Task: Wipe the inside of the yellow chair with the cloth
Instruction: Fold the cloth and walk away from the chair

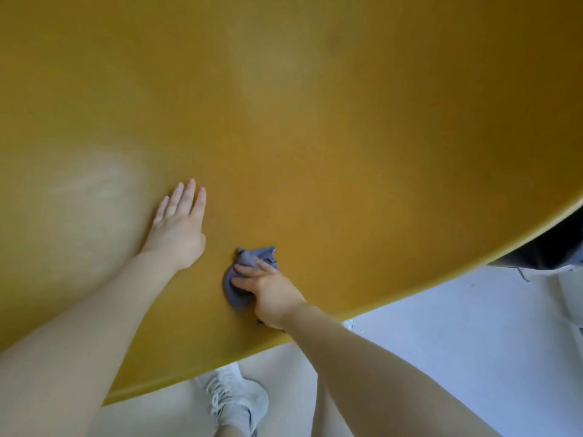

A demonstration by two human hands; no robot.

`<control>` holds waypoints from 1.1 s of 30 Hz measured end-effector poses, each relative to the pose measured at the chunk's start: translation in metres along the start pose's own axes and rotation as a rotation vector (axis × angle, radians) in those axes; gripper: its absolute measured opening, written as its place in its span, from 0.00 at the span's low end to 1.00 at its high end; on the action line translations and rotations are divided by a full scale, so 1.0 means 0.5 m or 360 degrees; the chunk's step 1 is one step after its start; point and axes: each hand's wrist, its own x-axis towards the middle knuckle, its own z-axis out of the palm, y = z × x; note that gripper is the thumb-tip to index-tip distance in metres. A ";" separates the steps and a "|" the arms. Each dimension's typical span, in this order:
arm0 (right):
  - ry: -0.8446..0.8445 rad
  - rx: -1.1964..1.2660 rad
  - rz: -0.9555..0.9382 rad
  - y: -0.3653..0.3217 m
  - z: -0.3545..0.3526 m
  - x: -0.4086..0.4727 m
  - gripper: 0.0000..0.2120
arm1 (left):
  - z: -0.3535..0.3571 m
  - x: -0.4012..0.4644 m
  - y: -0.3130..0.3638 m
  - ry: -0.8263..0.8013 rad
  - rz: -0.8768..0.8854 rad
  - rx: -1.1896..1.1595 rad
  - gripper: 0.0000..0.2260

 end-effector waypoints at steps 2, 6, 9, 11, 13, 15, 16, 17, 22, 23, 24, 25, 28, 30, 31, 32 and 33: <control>-0.0118 0.0195 0.0021 -0.077 -0.005 -0.008 0.26 | -0.021 -0.034 -0.036 -0.0091 0.0058 0.0033 0.32; 0.0135 0.0604 0.0191 -0.196 -0.106 -0.054 0.30 | -0.096 -0.099 -0.085 -0.0238 0.0175 -0.0423 0.24; 0.0342 0.0667 0.0199 -0.263 -0.183 -0.107 0.30 | -0.178 -0.161 -0.072 -0.0208 0.0088 -0.1188 0.18; 0.0473 0.0674 0.0203 -0.313 -0.224 -0.146 0.24 | -0.242 -0.216 -0.049 -0.0332 -0.0008 -0.1755 0.16; 0.0630 0.0630 0.0146 -0.366 -0.254 -0.186 0.18 | -0.302 -0.270 -0.036 -0.0507 -0.0026 -0.2130 0.14; 0.0695 0.0610 0.0104 -0.419 -0.262 -0.224 0.12 | -0.340 -0.316 -0.038 -0.0517 0.0074 -0.2126 0.10; 0.0691 0.0565 0.0073 -0.442 -0.261 -0.245 0.10 | -0.354 -0.339 -0.041 -0.0476 0.0103 -0.2111 0.08; 0.0684 0.0491 0.0017 -0.460 -0.259 -0.264 0.10 | -0.367 -0.361 -0.045 -0.0437 0.0110 -0.2108 0.06; 0.0557 0.0378 -0.0097 -0.513 -0.262 -0.349 0.11 | -0.405 -0.471 -0.053 -0.0275 0.0093 -0.2028 0.10; 0.0551 0.0383 -0.0067 -0.523 -0.269 -0.365 0.13 | -0.409 -0.493 -0.051 -0.0252 0.0101 -0.1965 0.10; 0.0518 0.0357 -0.0026 -0.532 -0.278 -0.382 0.17 | -0.414 -0.517 -0.047 -0.0228 0.0113 -0.1889 0.08; 0.0461 0.0309 0.0019 -0.542 -0.289 -0.400 0.22 | -0.421 -0.542 -0.044 -0.0201 0.0122 -0.1830 0.06; 0.0247 0.0248 0.0073 -0.557 -0.320 -0.448 0.25 | -0.447 -0.614 -0.029 -0.0072 0.0105 -0.1823 0.08; 0.0198 0.0194 0.0029 -0.565 -0.332 -0.482 0.21 | -0.448 -0.658 -0.012 0.0032 0.0053 -0.1900 0.07; 0.0183 0.0180 -0.0004 -0.567 -0.336 -0.500 0.21 | -0.444 -0.679 -0.001 0.0086 0.0040 -0.1908 0.07; 0.0150 0.0173 -0.0032 -0.564 -0.337 -0.518 0.22 | -0.436 -0.698 0.012 0.0127 0.0036 -0.1895 0.07; 0.0092 0.0156 -0.0064 -0.559 -0.336 -0.537 0.23 | -0.424 -0.718 0.026 0.0152 0.0025 -0.1878 0.08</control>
